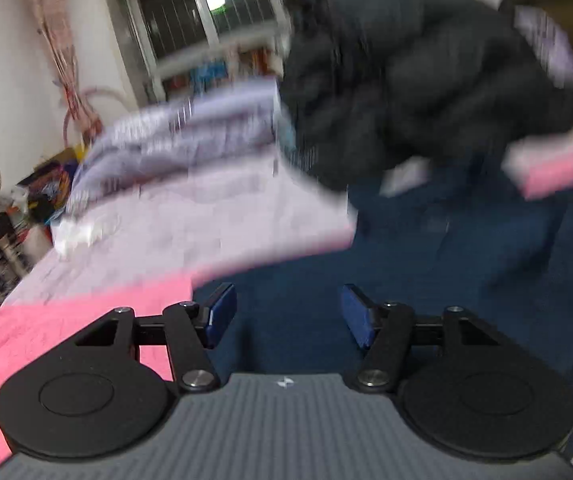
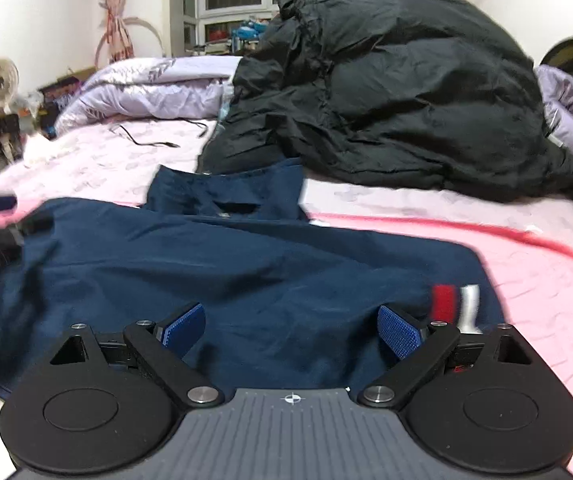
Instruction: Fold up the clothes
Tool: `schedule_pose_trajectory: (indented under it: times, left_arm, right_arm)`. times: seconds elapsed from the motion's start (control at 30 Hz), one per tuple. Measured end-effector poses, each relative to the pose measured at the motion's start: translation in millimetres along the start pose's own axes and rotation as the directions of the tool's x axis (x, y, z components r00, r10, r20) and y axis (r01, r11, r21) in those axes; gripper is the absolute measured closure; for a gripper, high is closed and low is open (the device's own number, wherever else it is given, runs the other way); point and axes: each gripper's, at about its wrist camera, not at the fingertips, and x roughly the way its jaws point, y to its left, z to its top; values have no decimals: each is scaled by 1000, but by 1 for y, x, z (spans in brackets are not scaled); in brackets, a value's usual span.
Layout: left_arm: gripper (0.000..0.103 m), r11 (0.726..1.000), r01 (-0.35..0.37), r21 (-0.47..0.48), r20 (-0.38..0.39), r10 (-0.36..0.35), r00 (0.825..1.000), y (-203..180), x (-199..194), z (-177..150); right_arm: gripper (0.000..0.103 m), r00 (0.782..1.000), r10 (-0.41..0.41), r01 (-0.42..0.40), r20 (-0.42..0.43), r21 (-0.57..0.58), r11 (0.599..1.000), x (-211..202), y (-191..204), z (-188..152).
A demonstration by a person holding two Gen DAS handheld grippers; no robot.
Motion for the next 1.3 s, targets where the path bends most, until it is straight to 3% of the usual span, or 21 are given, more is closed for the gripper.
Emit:
schedule_pose_trajectory:
  times: [0.1, 0.2, 0.3, 0.37, 0.43, 0.57, 0.7, 0.8, 0.87, 1.0, 1.23, 1.3]
  left_arm:
    - [27, 996, 33, -78, -54, -37, 998, 10, 11, -4]
    - [27, 995, 37, -90, -59, -43, 997, 12, 15, -4]
    - [26, 997, 25, -69, -58, -30, 998, 9, 10, -4]
    - [25, 998, 19, -58, -61, -22, 998, 9, 5, -4]
    - [26, 998, 23, -60, -57, -26, 998, 15, -9, -4]
    - [26, 996, 83, -10, -1, -83, 997, 19, -66, -12]
    - [26, 987, 159, -10, -49, -159, 986, 13, -116, -36]
    - [26, 985, 171, -26, -155, -173, 973, 4, -142, -66]
    - [26, 987, 147, -59, -172, -155, 973, 1, -164, -87]
    - [26, 983, 105, -152, -202, -135, 970, 2, -210, -110]
    - [26, 992, 35, -125, -182, -58, 982, -15, -281, -144]
    - [26, 989, 22, -147, -209, -53, 976, -16, -301, -144]
  right_arm:
    - [8, 993, -92, 90, -69, -25, 996, 16, -28, -9]
    - [11, 991, -127, 129, -48, 55, 990, -2, -51, -2]
    - [3, 975, -209, 208, -72, -27, 978, 2, -57, -10]
    - [2, 978, -162, 166, -134, 19, 986, 12, -72, -16]
    - [8, 980, -143, 153, -137, 61, 986, -2, -75, -7]
    - [6, 999, -52, 51, 11, 29, 998, -63, -60, -8]
    - [6, 995, 99, -99, -2, 89, 991, -106, -44, -29]
    - [6, 989, 108, -100, -99, 78, 992, -123, -24, -59]
    - [6, 981, 93, -83, -170, 65, 994, -135, -14, -82]
    - [5, 987, 36, -26, -154, 64, 998, -180, 4, -116]
    - [5, 990, 26, -17, -139, 70, 997, -245, 5, -157]
    - [5, 988, 36, -25, -149, 76, 997, -262, 8, -168]
